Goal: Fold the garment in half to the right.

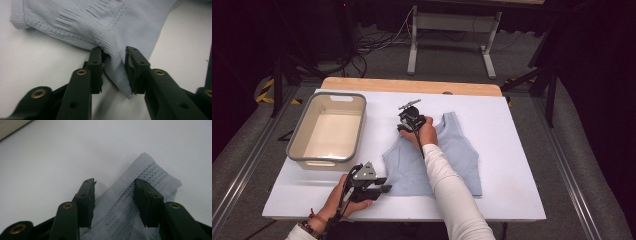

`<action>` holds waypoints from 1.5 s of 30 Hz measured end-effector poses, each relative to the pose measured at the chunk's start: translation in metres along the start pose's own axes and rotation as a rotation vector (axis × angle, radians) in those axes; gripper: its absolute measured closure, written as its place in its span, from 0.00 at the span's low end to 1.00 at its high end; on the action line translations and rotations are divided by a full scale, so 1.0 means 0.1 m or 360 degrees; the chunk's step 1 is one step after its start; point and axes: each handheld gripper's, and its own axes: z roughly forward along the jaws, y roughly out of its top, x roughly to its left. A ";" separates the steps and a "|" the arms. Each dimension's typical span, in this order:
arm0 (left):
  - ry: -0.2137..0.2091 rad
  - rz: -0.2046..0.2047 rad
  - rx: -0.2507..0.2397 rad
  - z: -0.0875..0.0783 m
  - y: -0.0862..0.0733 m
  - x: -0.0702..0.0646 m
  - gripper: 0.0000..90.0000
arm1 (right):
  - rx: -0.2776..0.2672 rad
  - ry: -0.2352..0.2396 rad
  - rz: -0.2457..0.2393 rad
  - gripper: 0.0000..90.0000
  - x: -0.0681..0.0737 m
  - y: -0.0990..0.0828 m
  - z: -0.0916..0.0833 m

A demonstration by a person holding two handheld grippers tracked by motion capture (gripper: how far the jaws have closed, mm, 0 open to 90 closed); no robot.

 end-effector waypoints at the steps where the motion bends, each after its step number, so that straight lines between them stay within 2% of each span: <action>1: -0.0009 0.0003 -0.0001 0.00 0.00 0.00 0.79 | 0.0005 -0.0004 -0.0004 0.59 0.00 0.00 0.00; 3: -0.0028 0.0005 -0.0004 0.00 0.00 -0.02 0.88 | 0.0016 -0.0004 -0.0015 0.66 0.01 0.01 0.00; 6: -0.0026 0.0010 -0.0004 0.00 0.00 -0.03 0.91 | 0.0036 -0.0003 -0.0043 0.78 0.04 0.04 0.00; 7: -0.0024 0.0016 -0.0001 0.00 0.00 -0.03 0.91 | 0.0060 -0.0029 -0.0081 0.82 0.07 0.06 0.00; 10: -0.0012 0.0016 -0.0004 0.00 0.00 -0.04 0.92 | 0.0081 -0.0036 -0.0089 0.86 0.07 0.08 0.00; 13: 0.0007 0.0021 -0.0010 -0.01 0.00 -0.04 0.92 | 0.0087 -0.0016 -0.0055 0.89 0.04 0.09 0.00; 18: 0.0026 0.0012 -0.0023 -0.03 -0.02 -0.02 0.93 | 0.0078 -0.0015 -0.0065 0.95 0.03 0.11 -0.01; 25: 0.0061 0.0024 -0.0039 -0.12 -0.04 -0.01 0.93 | 0.0072 -0.0008 -0.0088 0.95 0.08 0.17 -0.01; 29: 0.0049 0.0016 -0.0046 -0.16 -0.06 0.01 0.93 | 0.0048 0.0001 -0.0095 0.96 0.12 0.20 -0.03; 33: 0.0056 0.0023 -0.0051 -0.15 -0.06 0.00 0.93 | 0.0091 -0.0028 -0.0125 0.95 0.14 0.20 -0.02; 36: 0.0059 0.0031 -0.0047 -0.13 -0.06 -0.01 0.93 | 0.0084 -0.0007 -0.0073 0.87 0.10 0.18 -0.01; 38: 0.0056 0.0030 -0.0054 -0.13 -0.06 -0.02 0.93 | 0.0067 0.0007 -0.0016 0.72 0.08 0.16 0.00; 42: 0.0058 0.0025 -0.0067 -0.12 -0.05 -0.02 0.92 | 0.0067 0.0030 0.0039 0.68 0.05 0.12 0.05; 45: 0.0053 0.0034 -0.0067 -0.11 -0.04 -0.04 0.92 | 0.0089 0.0007 -0.0012 0.68 0.08 0.14 0.05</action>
